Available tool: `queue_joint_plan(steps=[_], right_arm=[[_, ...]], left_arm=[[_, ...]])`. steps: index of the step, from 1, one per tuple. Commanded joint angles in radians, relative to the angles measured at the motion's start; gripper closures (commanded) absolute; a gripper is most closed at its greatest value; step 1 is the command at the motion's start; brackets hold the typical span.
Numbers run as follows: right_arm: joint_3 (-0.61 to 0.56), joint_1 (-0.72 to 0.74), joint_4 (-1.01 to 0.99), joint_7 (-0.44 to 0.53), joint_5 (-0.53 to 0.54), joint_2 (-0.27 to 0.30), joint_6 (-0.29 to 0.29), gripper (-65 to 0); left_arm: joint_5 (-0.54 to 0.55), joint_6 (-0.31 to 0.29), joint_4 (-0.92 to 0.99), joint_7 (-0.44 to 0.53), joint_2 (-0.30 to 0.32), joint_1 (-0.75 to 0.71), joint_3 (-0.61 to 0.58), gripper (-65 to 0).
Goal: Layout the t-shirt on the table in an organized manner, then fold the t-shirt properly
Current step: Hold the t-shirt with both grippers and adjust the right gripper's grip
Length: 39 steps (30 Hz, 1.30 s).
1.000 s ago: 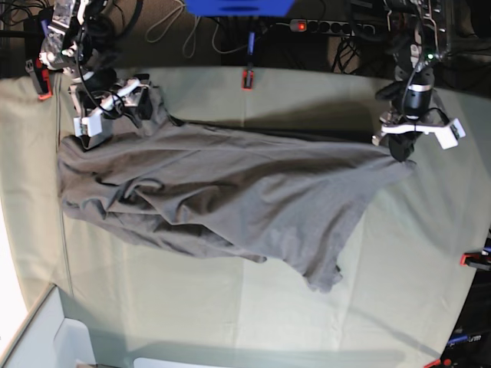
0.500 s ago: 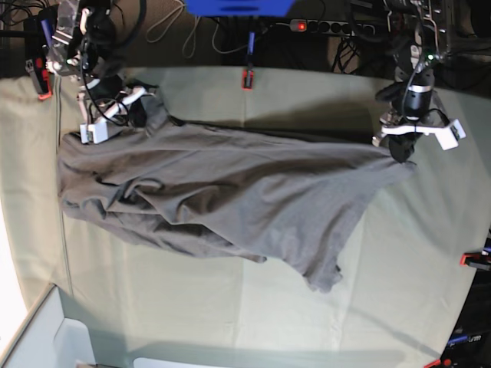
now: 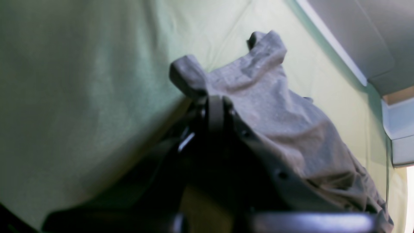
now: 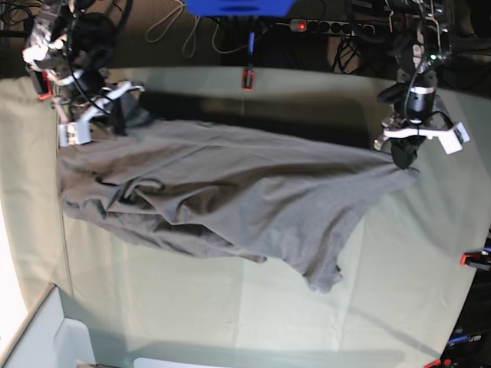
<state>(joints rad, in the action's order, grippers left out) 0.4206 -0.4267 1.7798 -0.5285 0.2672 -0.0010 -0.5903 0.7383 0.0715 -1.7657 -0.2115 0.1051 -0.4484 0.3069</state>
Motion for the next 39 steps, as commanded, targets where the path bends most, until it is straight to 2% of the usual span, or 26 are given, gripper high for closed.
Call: queue_joint_plan(steps=[1, 7, 9, 14, 16, 20, 22, 24, 32, 37, 39], right_arm=[[0.019, -0.002, 0.033, 0.02, 0.014, 0.005, -0.023, 0.0], [0.059, 0.002, 0.068, 0.015, 0.013, 0.0, -0.041, 0.0], [0.059, 0.004, 0.045, 0.014, 0.011, -0.001, -0.061, 0.0], [0.056, 0.027, -0.076, 0.014, 0.01, -0.001, -0.061, -0.1], [0.056, 0.033, -0.122, 0.014, 0.01, 0.0, -0.061, -5.7], [0.056, 0.045, -0.169, 0.014, 0.01, 0.0, -0.061, -22.3], [0.056, 0.045, -0.186, 0.014, 0.01, 0.0, -0.061, -27.9], [0.037, 0.045, -0.203, 0.014, 0.01, 0.0, -0.061, -28.3], [-0.153, 0.022, -0.214, 0.014, 0.01, 0.037, -0.059, -28.4], [-0.164, 0.024, -0.215, 0.014, 0.008, 0.037, -0.056, -28.4], [-0.164, 0.025, -0.215, 0.017, 0.008, 0.039, -0.027, -28.4]], left_arm=[[0.0, -0.009, -0.02, 0.022, 0.008, 0.0, 0.005, -0.1], [0.0, -0.009, -0.012, 0.022, 0.006, 0.006, 0.004, -0.1], [-0.001, -0.009, -0.01, 0.022, 0.006, 0.009, 0.004, -0.1], [-0.001, -0.009, -0.009, 0.022, 0.006, 0.01, 0.004, -0.1], [-0.001, -0.009, -0.003, 0.022, 0.006, 0.012, 0.004, -0.1], [-0.001, -0.009, 0.028, 0.022, 0.006, 0.027, 0.004, -0.1], [-0.001, -0.009, 0.034, 0.022, 0.006, 0.03, 0.004, -0.1], [-0.001, -0.009, 0.034, 0.022, 0.006, 0.03, 0.004, -0.1], [-0.001, -0.009, 0.034, 0.022, 0.006, 0.032, 0.004, -0.1], [-0.001, -0.009, 0.034, 0.022, 0.006, 0.032, 0.004, -0.1], [-0.001, -0.009, 0.034, 0.022, 0.006, 0.032, 0.004, -0.1]])
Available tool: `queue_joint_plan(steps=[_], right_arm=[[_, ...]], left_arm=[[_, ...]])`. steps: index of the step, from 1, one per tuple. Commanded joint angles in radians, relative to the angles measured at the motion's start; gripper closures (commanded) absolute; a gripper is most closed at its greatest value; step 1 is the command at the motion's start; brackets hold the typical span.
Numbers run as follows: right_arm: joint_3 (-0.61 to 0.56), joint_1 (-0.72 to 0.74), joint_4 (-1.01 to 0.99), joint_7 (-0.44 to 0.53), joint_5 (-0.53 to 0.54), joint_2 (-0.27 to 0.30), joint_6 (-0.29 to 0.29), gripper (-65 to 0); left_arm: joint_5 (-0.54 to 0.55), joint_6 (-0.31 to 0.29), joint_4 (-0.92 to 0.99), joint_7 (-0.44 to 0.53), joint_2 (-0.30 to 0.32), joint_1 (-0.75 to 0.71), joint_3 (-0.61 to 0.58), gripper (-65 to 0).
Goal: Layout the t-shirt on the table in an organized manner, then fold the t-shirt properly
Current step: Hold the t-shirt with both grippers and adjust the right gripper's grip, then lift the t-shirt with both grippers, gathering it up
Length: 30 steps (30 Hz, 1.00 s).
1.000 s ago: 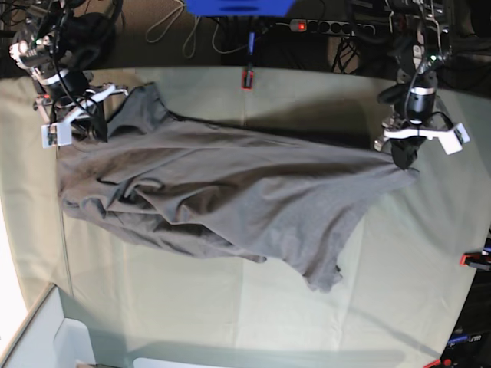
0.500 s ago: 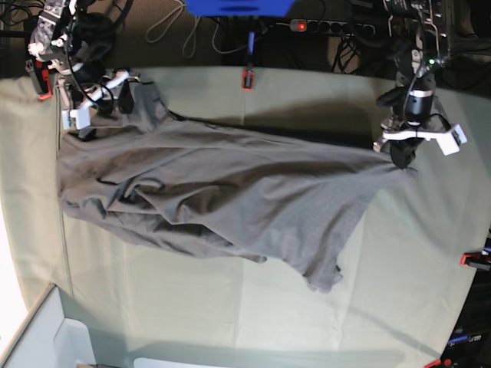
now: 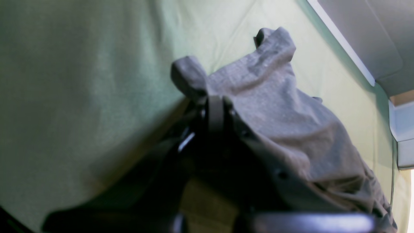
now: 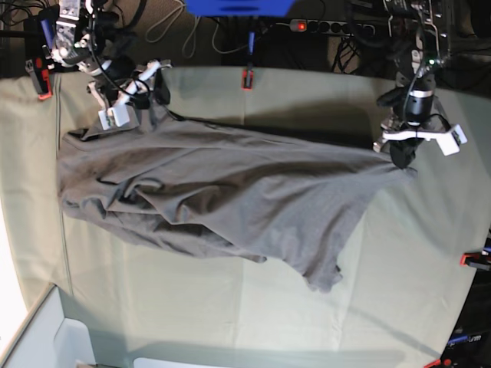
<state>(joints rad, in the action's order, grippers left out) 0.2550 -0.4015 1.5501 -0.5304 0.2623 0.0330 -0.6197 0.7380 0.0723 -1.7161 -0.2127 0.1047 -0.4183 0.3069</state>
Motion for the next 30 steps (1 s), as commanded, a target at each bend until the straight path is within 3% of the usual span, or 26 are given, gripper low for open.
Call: queue_joint_plan(steps=[1, 8, 12, 14, 17, 18, 30], right_arm=[[0.002, 0.008, 0.014, 0.019, 0.013, 0.008, 0.019, -28.4], [-0.001, 0.043, -0.096, 0.025, 0.013, 0.038, 0.1, -28.3], [-0.001, 0.04, -0.115, 0.025, -0.002, 0.043, 0.102, -27.4], [-0.026, 0.043, -0.115, 0.026, -0.07, 0.043, 0.097, -21.5], [-0.081, 0.045, -0.115, 0.026, -0.179, 0.041, 0.1, -3.1], [-0.081, 0.048, -0.112, 0.026, -0.205, 0.04, 0.1, 0.0], [-0.019, 0.075, 0.123, 0.017, -0.22, 0.04, 0.097, 0.0]], left_arm=[[-0.001, -0.01, -0.015, 0.023, 0.007, 0.002, 0.004, -0.1], [-0.001, -0.01, -0.015, 0.023, 0.007, 0.002, 0.004, -0.1], [-0.001, -0.01, -0.015, 0.023, 0.007, 0.003, 0.004, -0.1], [-0.001, -0.01, -0.015, 0.023, 0.007, 0.003, 0.004, -0.1], [-0.001, -0.01, -0.012, 0.023, 0.005, 0.017, 0.002, -0.1], [-0.001, -0.01, -0.006, 0.023, 0.005, 0.02, 0.002, -0.1], [-0.007, -0.012, 0.029, 0.022, 0.016, 0.074, -0.018, 0.0]])
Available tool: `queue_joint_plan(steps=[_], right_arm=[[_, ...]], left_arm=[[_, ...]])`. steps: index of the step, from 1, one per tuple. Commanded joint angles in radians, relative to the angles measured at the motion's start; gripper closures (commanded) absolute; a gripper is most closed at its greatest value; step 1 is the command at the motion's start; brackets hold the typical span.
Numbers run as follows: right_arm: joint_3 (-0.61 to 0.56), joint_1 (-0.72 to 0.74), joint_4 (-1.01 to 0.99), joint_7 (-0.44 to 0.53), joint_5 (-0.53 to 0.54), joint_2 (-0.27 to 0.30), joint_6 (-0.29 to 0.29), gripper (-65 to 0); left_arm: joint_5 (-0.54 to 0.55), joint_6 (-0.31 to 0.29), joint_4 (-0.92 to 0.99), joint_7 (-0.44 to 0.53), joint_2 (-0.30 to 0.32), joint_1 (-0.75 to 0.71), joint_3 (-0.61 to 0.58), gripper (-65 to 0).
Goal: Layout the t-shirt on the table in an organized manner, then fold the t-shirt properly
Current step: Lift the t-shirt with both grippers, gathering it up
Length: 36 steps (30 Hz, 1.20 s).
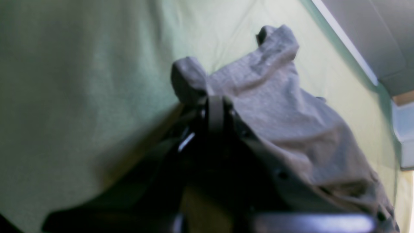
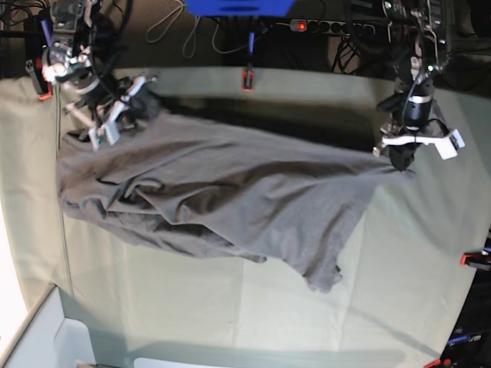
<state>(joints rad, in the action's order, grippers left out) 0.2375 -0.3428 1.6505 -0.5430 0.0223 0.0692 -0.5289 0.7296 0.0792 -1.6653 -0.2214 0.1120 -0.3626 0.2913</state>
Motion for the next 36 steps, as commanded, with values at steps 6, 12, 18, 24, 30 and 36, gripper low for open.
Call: queue_joint_plan(steps=[6, 12, 18, 24, 30, 36], right_arm=[[-0.002, 0.196, 0.075, -0.05, 0.014, 0.011, 0.008, 0.0], [-0.002, 0.431, 0.076, -0.23, 0.012, 0.051, 0.008, 0.0], [0.01, 0.388, 0.08, -0.403, 0.014, 0.103, 0.008, 0.0], [0.159, 0.224, 0.109, -0.398, 0.021, 0.051, 0.005, -13.6], [0.294, 0.166, 0.107, -0.398, 0.021, -0.064, -0.001, -34.0], [0.303, 0.173, 0.053, -0.398, 0.021, -0.115, -0.069, -33.5]], left_arm=[[-0.144, -0.012, 0.044, 0.03, 0.065, 0.21, -0.134, 0.0], [-0.27, -0.012, 0.106, -0.094, 0.055, 0.452, -0.205, 0.0], [-0.267, -0.015, 0.101, -0.171, 0.027, 0.474, -0.205, 0.0], [-0.267, -0.017, 0.104, -0.168, 0.028, 0.412, -0.203, 0.0], [-0.267, -0.019, 0.109, -0.166, 0.019, 0.376, -0.201, 0.0], [-0.267, -0.019, 0.106, -0.166, 0.018, 0.36, -0.203, 0.0]])
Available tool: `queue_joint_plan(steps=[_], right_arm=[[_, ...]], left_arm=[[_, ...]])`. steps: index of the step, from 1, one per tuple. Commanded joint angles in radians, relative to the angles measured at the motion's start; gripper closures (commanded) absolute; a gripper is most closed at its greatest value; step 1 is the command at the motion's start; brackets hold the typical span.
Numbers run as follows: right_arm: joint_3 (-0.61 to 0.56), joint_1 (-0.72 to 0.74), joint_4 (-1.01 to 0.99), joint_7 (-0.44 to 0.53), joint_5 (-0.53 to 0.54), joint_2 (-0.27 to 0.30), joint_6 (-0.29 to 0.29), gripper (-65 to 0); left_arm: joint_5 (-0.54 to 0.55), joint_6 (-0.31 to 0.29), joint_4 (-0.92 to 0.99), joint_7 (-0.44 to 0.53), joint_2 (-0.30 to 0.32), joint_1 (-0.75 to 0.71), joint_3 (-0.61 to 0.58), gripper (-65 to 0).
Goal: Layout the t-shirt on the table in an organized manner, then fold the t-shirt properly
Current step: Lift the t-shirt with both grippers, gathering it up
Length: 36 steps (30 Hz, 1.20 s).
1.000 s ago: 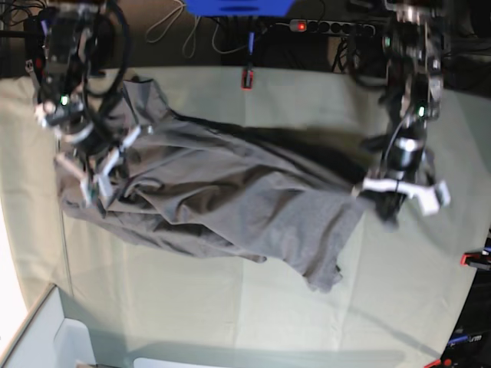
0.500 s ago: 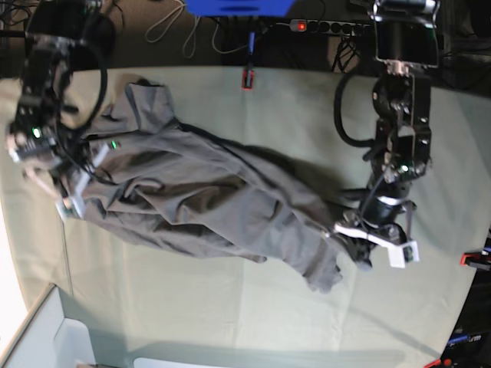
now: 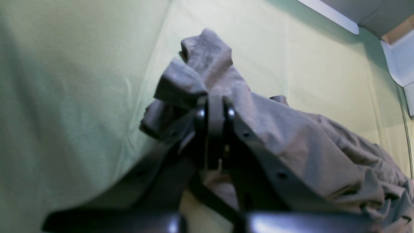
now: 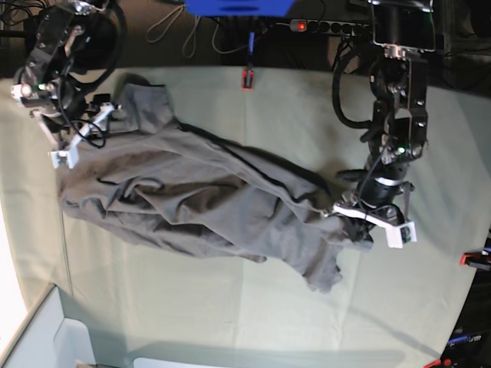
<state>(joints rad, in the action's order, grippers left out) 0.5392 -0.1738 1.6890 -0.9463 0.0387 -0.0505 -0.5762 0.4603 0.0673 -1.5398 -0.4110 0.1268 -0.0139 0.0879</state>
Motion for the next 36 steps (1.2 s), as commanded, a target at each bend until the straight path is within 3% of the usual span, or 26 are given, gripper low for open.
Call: queue_joint_plan(steps=[1, 8, 17, 19, 21, 25, 29, 36], right_arm=[[0.002, 0.007, -0.005, 0.006, 0.005, 0.005, -0.021, -33.5], [0.002, 0.016, -0.134, 0.103, 0.005, 0.002, -0.021, -33.5], [-0.006, 0.081, -0.204, 0.115, 0.007, -0.027, -0.024, -33.2], [-0.006, 0.093, -0.204, 0.114, 0.007, -0.028, -0.024, -30.4], [-0.02, 0.096, -0.206, 0.114, 0.007, -0.028, -0.024, -23.4], [-0.054, 0.09, -0.206, 0.108, 0.007, -0.028, -0.024, -0.2], [-0.046, 0.055, -0.168, 0.117, 0.007, -0.027, -0.024, 0.0], [-0.047, 0.016, 0.085, 0.117, 0.007, -0.021, -0.024, 0.0]], left_arm=[[0.002, -0.007, -0.021, 0.024, 0.003, 0.01, 0.0, 0.0], [0.002, -0.007, -0.028, 0.024, 0.004, -0.007, 0.002, 0.0], [0.002, -0.007, -0.029, 0.024, 0.006, -0.03, 0.003, 0.0], [0.002, -0.007, -0.031, 0.024, 0.009, -0.03, 0.003, 0.0], [0.002, -0.007, -0.049, 0.024, 0.012, -0.031, 0.003, 0.0], [0.002, -0.007, -0.072, 0.024, 0.012, -0.048, 0.003, 0.0], [0.002, -0.007, -0.086, 0.024, 0.014, -0.059, 0.005, 0.0], [0.002, -0.007, -0.117, 0.024, 0.014, -0.085, 0.06, 0.0]])
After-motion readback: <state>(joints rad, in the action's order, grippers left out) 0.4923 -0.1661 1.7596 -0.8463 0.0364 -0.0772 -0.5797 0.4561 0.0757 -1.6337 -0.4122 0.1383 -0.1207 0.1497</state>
